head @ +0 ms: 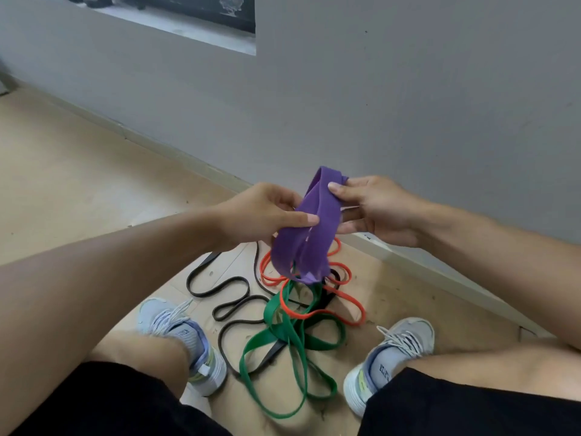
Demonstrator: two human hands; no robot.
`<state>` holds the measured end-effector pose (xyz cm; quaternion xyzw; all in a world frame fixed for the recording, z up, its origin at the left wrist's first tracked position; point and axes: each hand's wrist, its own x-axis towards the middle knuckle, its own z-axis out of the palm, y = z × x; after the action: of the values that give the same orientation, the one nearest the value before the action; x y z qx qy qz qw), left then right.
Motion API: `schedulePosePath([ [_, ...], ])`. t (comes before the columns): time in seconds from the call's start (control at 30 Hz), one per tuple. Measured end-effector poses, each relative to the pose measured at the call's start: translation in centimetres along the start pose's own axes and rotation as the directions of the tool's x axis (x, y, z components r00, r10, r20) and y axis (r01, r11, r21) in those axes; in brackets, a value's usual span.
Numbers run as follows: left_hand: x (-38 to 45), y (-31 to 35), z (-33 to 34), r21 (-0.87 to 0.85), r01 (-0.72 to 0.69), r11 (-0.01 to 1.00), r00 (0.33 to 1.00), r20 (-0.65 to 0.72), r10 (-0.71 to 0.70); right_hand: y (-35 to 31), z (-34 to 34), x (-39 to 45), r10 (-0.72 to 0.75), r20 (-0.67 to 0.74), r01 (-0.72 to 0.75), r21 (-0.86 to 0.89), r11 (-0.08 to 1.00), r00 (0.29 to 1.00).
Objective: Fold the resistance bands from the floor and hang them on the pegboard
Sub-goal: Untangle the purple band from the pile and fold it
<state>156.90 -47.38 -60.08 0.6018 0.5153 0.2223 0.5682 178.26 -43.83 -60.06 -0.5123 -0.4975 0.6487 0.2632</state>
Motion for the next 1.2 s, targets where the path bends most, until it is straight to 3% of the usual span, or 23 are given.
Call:
schedulePosePath([
  [0.1,0.0,0.3,0.1,-0.006,0.022,1.0,0.996,-0.091,-0.022,0.4,-1.0,0.1,0.118,0.064,-0.122,0.063,0.991,0.991],
  [0.17,0.2,0.3,-0.1,0.172,0.005,0.985,0.982,-0.189,0.028,0.7,-1.5,0.4,0.14,0.09,-0.143,0.026,0.989,0.986],
  [0.23,0.4,0.1,-0.4,0.4,-0.005,0.917,0.943,-0.302,0.137,0.9,-2.3,0.7,0.158,0.119,-0.158,-0.011,0.987,0.98],
  [0.3,0.7,-0.1,-0.7,0.52,0.004,0.854,0.891,-0.389,0.232,1.4,-3.2,0.8,0.181,0.14,-0.167,-0.109,0.98,0.973],
  [0.4,0.9,0.0,-1.5,0.595,0.086,0.799,0.834,-0.481,0.269,2.2,-4.6,0.8,0.23,0.16,-0.182,-0.271,0.945,0.96],
  [0.47,0.9,0.0,-2.3,0.549,0.12,0.827,0.806,-0.54,0.242,2.7,-5.6,0.8,0.267,0.106,-0.217,-0.343,0.914,0.958],
  [0.53,1.0,0.1,-3.2,0.448,0.096,0.889,0.784,-0.584,0.21,3.4,-6.5,0.6,0.31,-0.021,-0.26,-0.602,0.755,0.95],
  [0.6,0.7,0.2,-3.6,0.372,0.067,0.926,0.774,-0.605,0.187,3.9,-6.7,0.3,0.381,-0.125,-0.276,-0.886,0.372,0.916],
  [0.63,0.5,0.3,-3.7,0.355,0.049,0.934,0.78,-0.598,0.186,4.1,-6.6,0.3,0.398,-0.143,-0.253,-0.938,0.238,0.906],
  [0.67,0.2,0.5,-3.7,0.348,0.022,0.937,0.798,-0.571,0.194,4.1,-6.4,0.4,0.377,-0.122,-0.213,-0.954,0.21,0.918],
  [0.8,-1.4,1.9,-2.4,0.319,-0.148,0.936,0.905,-0.338,0.259,3.0,-3.8,0.8,0.077,0.086,0.039,-0.877,0.478,0.993],
  [0.97,-2.3,3.7,-0.8,0.333,-0.374,0.865,0.867,-0.205,0.454,2.7,0.3,1.4,-0.205,0.178,0.269,-0.732,0.626,0.962],
  [1.03,-2.4,3.9,-0.7,0.267,-0.441,0.857,0.844,-0.2,0.497,2.9,1.0,1.6,-0.242,0.228,0.331,-0.704,0.628,0.943],
  [1.2,-2.9,4.2,-1.3,0.119,-0.53,0.84,0.787,-0.3,0.539,3.4,2.0,1.7,-0.128,0.259,0.261,-0.586,0.767,0.957],
])
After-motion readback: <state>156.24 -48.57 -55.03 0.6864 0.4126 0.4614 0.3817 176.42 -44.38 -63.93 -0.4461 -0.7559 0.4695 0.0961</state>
